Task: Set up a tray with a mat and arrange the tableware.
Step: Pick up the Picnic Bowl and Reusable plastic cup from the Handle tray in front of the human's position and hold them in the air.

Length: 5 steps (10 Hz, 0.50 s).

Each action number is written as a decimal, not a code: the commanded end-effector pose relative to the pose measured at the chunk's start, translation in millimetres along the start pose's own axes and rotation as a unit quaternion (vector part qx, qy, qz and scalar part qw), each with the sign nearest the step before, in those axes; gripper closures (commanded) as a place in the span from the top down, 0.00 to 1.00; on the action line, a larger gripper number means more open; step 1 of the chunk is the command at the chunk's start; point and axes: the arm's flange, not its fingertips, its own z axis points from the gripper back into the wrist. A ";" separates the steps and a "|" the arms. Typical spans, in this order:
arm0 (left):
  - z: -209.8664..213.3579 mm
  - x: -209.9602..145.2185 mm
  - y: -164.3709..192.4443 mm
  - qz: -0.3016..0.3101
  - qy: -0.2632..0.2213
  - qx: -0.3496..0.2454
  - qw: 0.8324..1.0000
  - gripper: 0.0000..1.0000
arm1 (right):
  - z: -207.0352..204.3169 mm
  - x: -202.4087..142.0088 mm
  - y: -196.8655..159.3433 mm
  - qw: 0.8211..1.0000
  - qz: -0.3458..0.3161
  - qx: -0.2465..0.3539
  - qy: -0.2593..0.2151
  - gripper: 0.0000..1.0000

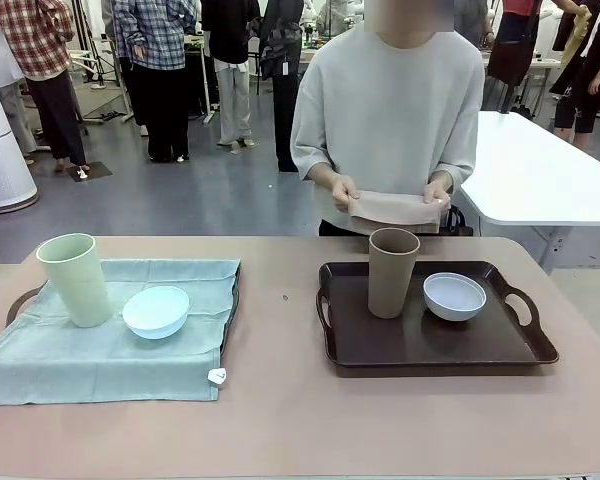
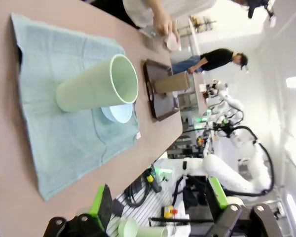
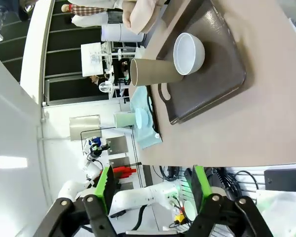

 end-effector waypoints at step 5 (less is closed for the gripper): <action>20.7 0.4 -6.8 -0.006 -0.024 0.001 1.000 1.00 | -1.3 0.0 4.0 1.000 0.002 0.001 -0.001 0.81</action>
